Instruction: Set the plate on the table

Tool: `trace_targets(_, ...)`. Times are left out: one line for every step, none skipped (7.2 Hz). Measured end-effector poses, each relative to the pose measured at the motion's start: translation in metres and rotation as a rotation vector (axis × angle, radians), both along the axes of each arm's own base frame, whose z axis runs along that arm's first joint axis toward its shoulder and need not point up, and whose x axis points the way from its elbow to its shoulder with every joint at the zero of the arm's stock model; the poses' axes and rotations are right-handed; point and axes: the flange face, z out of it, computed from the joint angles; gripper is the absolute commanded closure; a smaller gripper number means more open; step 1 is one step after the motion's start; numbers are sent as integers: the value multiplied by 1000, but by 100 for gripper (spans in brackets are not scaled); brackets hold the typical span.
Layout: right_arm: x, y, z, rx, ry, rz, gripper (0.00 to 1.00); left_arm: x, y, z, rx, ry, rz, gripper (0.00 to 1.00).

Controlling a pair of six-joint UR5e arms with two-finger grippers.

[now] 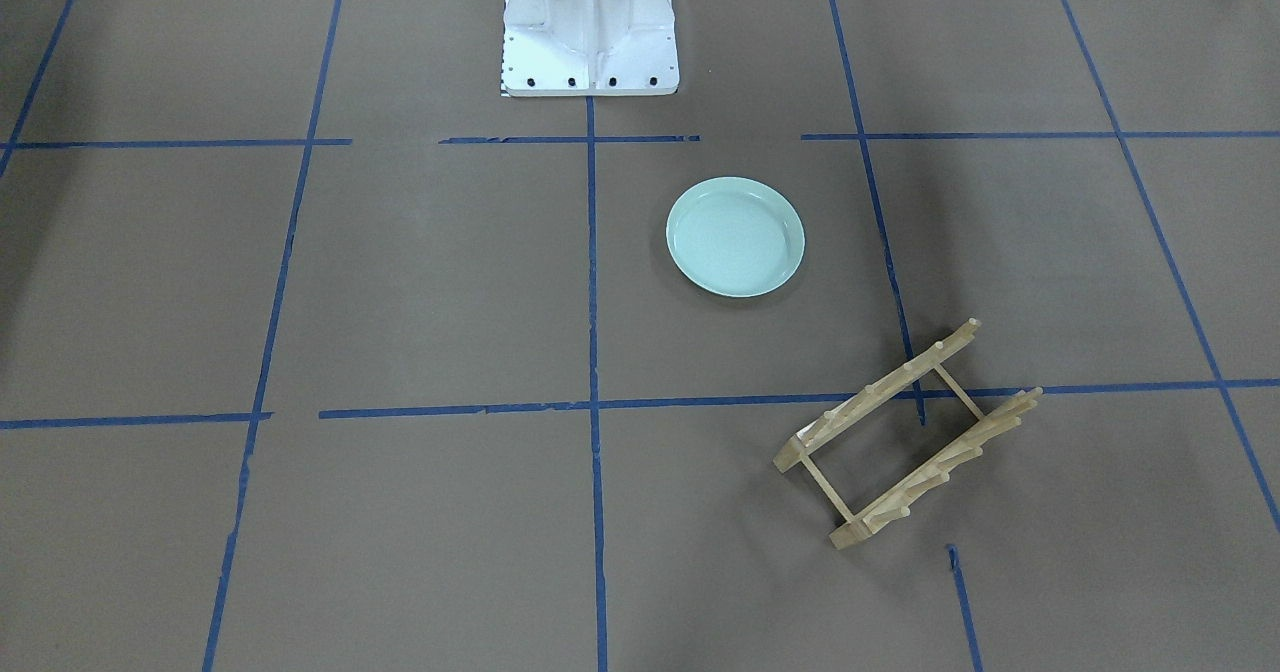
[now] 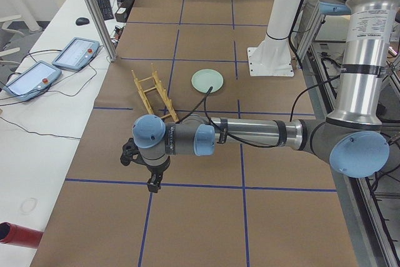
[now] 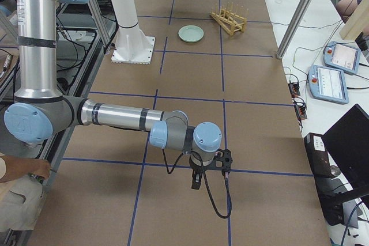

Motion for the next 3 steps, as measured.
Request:
trace_targets(0, 0, 0, 0, 0, 0, 0, -1, 0, -2, -17, 0, -2, 0)
trace_targets(0, 0, 0, 0, 0, 0, 0, -1, 1, -5, -35, 0, -3, 0)
trace_targets(0, 0, 0, 0, 0, 0, 0, -2, 0, -9, -38, 1, -3, 0)
